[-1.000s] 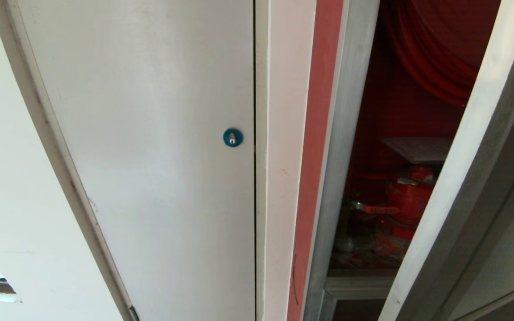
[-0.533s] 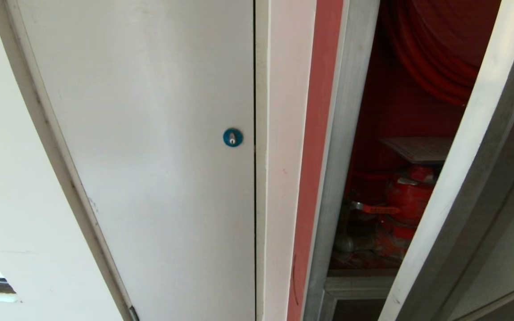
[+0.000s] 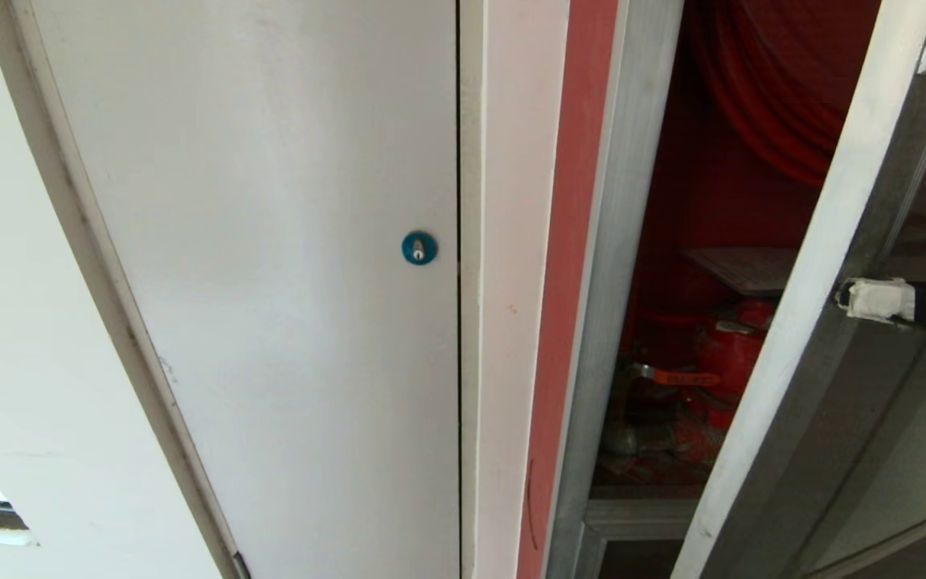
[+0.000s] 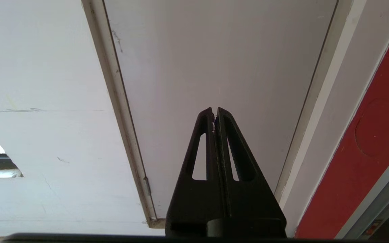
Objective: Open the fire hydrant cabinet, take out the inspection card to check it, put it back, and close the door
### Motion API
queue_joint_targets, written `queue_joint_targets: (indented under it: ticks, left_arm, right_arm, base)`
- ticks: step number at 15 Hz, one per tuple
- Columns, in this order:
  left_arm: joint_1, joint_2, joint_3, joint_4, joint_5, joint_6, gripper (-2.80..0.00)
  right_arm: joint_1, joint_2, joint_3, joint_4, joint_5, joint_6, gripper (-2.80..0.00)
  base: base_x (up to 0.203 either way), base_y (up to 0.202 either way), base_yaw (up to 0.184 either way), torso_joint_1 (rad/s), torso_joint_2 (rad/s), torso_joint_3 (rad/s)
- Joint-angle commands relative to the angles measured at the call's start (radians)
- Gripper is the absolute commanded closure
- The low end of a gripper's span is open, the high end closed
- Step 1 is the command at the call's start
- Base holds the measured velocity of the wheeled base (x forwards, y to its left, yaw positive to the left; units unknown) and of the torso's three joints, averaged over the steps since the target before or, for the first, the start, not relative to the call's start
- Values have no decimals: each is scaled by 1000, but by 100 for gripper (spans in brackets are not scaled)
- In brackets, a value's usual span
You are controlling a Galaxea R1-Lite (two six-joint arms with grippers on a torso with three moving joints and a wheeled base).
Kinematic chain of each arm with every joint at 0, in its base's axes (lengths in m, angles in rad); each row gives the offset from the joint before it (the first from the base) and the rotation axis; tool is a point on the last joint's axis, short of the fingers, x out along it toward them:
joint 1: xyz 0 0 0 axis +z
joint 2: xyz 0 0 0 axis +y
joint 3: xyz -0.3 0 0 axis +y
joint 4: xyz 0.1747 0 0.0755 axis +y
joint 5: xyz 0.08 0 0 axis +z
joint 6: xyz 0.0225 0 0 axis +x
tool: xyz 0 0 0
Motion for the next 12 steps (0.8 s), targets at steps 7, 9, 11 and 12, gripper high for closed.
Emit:
queue_joint_targets:
  ticks: [7,9,11,12]
  left_arm:
    - [0,1,0,0,0,0,0]
    - [0,1,0,0,0,0,0]
    - [0,1,0,0,0,0,0]
    - [0,1,0,0,0,0,0]
  right_arm:
    - [3,202,-65,-60,-117,-40,0]
    - [3,256,-65,-129,-147,-38,0]
    - [3,311,-74,-156,-153,-36,0]
    - [3,342,-80,-174,-156,-36,0]
  base:
    - [0,0,0,0,0,0]
    - [0,0,0,0,0,0]
    - [0,0,0,0,0,0]
    - [0,0,0,0,0,0]
